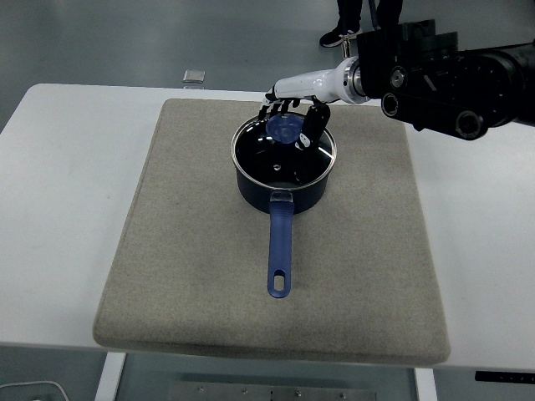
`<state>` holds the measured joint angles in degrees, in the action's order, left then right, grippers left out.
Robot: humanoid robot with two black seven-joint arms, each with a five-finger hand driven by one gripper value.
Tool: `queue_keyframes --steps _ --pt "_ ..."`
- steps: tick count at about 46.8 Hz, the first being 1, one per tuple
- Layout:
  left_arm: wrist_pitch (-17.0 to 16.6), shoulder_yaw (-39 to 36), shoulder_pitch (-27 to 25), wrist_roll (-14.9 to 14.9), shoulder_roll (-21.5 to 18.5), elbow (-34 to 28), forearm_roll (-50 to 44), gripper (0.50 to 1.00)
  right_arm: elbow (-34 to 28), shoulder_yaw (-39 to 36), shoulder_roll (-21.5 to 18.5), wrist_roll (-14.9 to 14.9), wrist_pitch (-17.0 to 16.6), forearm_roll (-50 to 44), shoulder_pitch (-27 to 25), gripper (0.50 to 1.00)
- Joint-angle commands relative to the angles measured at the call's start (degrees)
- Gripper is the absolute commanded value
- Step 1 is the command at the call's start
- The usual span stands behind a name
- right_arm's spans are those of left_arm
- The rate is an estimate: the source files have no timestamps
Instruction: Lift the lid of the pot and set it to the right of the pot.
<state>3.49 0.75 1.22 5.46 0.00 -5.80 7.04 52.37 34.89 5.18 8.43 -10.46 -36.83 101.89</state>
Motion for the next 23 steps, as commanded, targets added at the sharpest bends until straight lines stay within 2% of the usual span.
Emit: queue_keyframes --steps 1,11,15,23 --pt "0.0 0.0 0.0 0.0 0.0 0.0 0.0 1.0 0.0 0.0 0.0 0.0 0.0 -0.1 -0.1 0.803" --pt "0.0 0.0 0.0 0.0 0.0 0.0 0.0 1.0 0.0 0.0 0.0 0.0 0.0 -0.1 -0.1 0.797" --pt "0.0 0.0 0.0 0.0 0.0 0.0 0.0 1.0 0.0 0.0 0.0 0.0 0.0 -0.1 0.0 0.764" --pt "0.0 0.0 0.0 0.0 0.0 0.0 0.0 1.0 0.0 0.0 0.0 0.0 -0.1 -0.1 0.0 0.742"
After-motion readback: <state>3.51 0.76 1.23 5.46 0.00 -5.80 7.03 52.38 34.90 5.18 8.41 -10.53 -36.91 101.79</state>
